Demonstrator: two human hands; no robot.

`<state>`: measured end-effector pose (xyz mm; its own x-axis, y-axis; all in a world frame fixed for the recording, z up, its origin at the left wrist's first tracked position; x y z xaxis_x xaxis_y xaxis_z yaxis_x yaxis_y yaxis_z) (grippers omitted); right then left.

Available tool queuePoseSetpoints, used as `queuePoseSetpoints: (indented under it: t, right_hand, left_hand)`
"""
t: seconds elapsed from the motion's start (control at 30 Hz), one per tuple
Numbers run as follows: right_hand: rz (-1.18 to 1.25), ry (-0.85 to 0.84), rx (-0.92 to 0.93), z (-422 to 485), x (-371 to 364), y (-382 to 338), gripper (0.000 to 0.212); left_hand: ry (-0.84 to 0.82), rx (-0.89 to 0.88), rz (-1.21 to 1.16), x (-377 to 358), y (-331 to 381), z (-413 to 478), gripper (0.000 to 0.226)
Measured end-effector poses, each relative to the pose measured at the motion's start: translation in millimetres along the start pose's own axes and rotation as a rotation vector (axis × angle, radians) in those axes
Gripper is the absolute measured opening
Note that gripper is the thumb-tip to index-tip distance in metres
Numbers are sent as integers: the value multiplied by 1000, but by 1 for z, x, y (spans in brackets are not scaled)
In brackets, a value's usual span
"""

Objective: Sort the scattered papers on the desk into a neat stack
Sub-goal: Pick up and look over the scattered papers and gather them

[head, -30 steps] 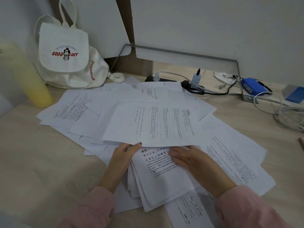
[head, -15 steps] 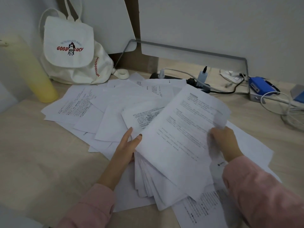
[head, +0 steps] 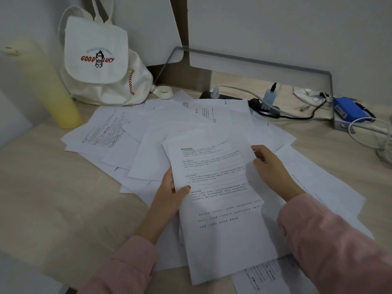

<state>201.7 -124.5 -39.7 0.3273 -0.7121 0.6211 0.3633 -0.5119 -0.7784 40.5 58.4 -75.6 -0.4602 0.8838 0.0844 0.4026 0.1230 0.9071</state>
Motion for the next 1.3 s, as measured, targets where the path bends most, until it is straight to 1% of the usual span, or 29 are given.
queuePoseSetpoints:
  t: [0.07,0.1,0.13,0.17,0.23,0.27,0.33,0.4,0.5,0.57,0.6,0.63,0.73,0.8,0.9,0.97,1.03,1.07,1.17,1.2,1.3]
  right_hand:
    - [-278,38,40,-3,22,14,31]
    - [-433,-7,62,-5,30,22,33]
    - [-551,-91,72,-8,35,30,36]
    - [-617,-187,67,-10,39,38,39]
    - [-650,-338,50,-14,44,50,45]
    - [-650,-381,47,-15,47,52,48]
    - [-650,-427,39,-13,54,53,48]
    - [-671,-462,18,-12,59,51,47]
    - [-677,-465,-15,-12,63,51,44]
    - [-669,-435,-55,-14,65,54,42]
    - [-656,-412,-84,-16,67,56,44]
    - [-639,-383,-115,-19,70,57,50]
    - [-649,-301,-231,-30,80,65,79]
    - [-700,-236,-300,-37,87,70,89]
    - [-685,-150,-394,-40,94,77,94]
    - [-590,-123,-457,-42,95,82,94]
    - [-440,-94,-496,-44,95,88,87]
    - [-389,-78,-494,-45,95,89,78]
    - [-387,14,-403,-50,104,83,27]
    - [-409,61,-373,-52,111,79,18]
    - [-513,247,-277,-58,134,51,21]
  left_hand:
    - [20,13,13,1,-2,1,48]
    - [35,24,10,1,-3,1,48]
    - [56,39,-2,1,-4,2,48]
    - [80,51,-12,1,-4,2,47]
    - [115,68,-16,2,-4,1,40]
    - [113,80,-16,2,-4,0,35]
    - [88,100,-4,0,-4,-3,29]
    - [80,101,10,0,-4,-4,27]
    - [87,103,21,0,-5,-3,19]
    - [94,100,23,0,-7,-2,8]
    - [101,95,30,0,-7,-1,7]
    - [106,87,37,-1,-8,-1,9]
    - [133,61,89,0,-9,-2,8]
    - [159,32,135,-1,-10,-3,6]
    - [187,-6,192,-3,-9,-6,10]
    - [198,-22,197,-4,-9,-7,11]
    - [196,-27,189,-4,-9,-7,9]
    - [194,-31,179,-4,-10,-7,8]
    - [199,-53,167,-4,-9,-11,9]
    - [203,-52,165,-4,-8,-11,10]
    - [206,-32,157,-7,-7,-13,13]
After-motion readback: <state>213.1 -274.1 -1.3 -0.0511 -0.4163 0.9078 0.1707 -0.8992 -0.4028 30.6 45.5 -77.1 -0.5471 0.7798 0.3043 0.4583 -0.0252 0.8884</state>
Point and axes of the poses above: each hand's wrist, its own z-axis towards the middle knuckle, its own x-axis out of the back of the hand, y = z × x, the point moved 6 cm from there along z, towards the middle knuckle, and after that the axes turned 10 degrees about x, right-handed, at the moved point
